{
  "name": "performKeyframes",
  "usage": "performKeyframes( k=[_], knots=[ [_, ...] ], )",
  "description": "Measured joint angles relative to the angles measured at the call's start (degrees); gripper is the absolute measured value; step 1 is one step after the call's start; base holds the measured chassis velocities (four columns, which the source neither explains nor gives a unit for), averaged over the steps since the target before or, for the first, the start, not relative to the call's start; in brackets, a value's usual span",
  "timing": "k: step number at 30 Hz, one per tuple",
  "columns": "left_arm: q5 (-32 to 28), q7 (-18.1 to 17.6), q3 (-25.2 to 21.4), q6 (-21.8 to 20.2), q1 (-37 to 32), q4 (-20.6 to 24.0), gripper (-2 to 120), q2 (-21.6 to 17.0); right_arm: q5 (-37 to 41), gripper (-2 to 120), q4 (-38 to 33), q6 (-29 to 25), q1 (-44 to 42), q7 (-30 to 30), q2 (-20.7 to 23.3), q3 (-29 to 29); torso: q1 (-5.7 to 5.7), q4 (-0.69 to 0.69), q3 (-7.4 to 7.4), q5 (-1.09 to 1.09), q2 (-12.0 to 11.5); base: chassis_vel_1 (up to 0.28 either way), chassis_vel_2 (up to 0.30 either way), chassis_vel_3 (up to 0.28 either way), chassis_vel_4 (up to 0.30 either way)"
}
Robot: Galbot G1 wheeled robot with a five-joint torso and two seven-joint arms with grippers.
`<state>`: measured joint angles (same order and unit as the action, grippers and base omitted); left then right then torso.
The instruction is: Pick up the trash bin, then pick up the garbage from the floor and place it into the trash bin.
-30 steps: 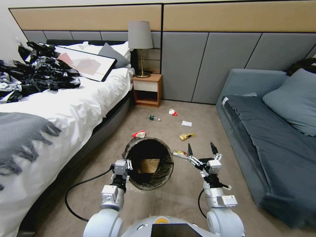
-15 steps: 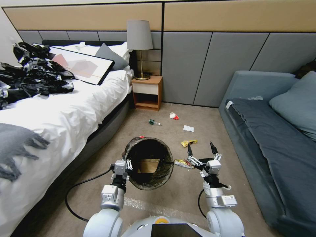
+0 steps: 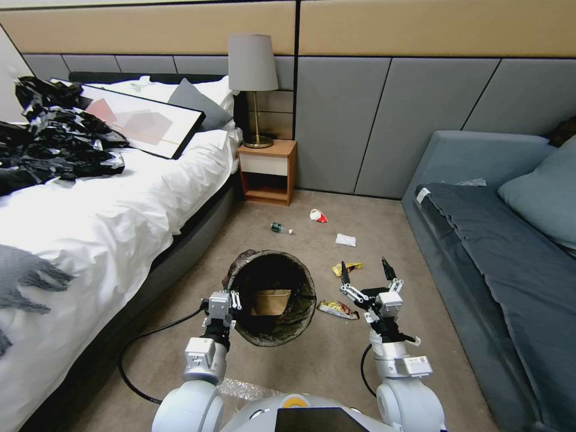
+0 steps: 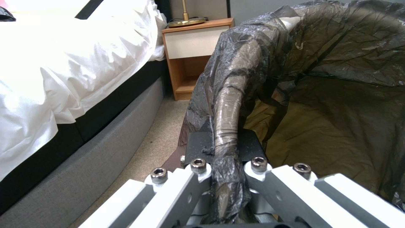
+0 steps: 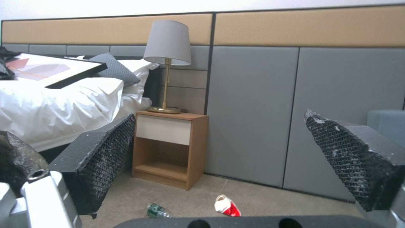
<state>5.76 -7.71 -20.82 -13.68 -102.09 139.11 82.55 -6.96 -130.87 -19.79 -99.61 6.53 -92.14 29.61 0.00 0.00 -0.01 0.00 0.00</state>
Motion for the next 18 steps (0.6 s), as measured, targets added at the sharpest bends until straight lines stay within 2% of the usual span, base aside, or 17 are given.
performKeyframes(
  k=[8, 11, 12, 14, 16, 18],
  knots=[
    [0.0, 0.1, -0.4, 0.0, -0.3, 0.1, 1, -0.1, -0.2, 100, 3.0, 3.0, 5.2, 0.0, 0.3, 1.8, 0.00, -0.01, 0.00, 0.01, 0.0, 0.000, 0.000, 0.000, 0.000],
    [0.0, 0.6, -0.7, 0.0, -0.3, 0.1, 1, -0.1, 2.2, 100, 6.8, 5.6, 8.5, 1.3, 4.8, 2.9, 0.00, 0.01, 0.00, 0.01, 0.0, 0.000, 0.000, 0.000, 0.000],
    [0.0, 0.6, -0.7, 0.0, -0.3, 0.1, 1, -0.1, 2.2, 100, 6.8, 5.6, 8.5, 1.3, 4.8, 2.9, 0.00, 0.01, 0.00, 0.01, 0.0, 0.000, 0.000, 0.000, 0.000],
    [0.0, 1.1, -1.0, 0.2, -0.4, 0.1, 1, 0.0, 3.8, 100, 10.7, 7.4, 10.8, 3.3, 9.1, 3.6, 0.00, 0.00, 0.00, 0.01, 0.0, 0.000, 0.000, 0.000, 0.000],
    [-0.1, 1.2, -1.1, 0.3, -0.4, 0.0, 1, 0.0, 4.1, 100, 11.7, 7.7, 11.3, 3.7, 9.9, 3.6, 0.00, -0.01, 0.00, 0.01, 0.0, 0.000, 0.000, 0.000, 0.000],
    [-0.1, 1.4, -1.5, 0.4, -0.5, -0.2, 1, 0.1, 5.7, 100, 16.4, 8.6, 13.5, 6.0, 12.9, 3.8, 0.00, 0.00, 0.00, 0.01, 0.0, 0.000, 0.000, 0.000, 0.000]
  ],
)
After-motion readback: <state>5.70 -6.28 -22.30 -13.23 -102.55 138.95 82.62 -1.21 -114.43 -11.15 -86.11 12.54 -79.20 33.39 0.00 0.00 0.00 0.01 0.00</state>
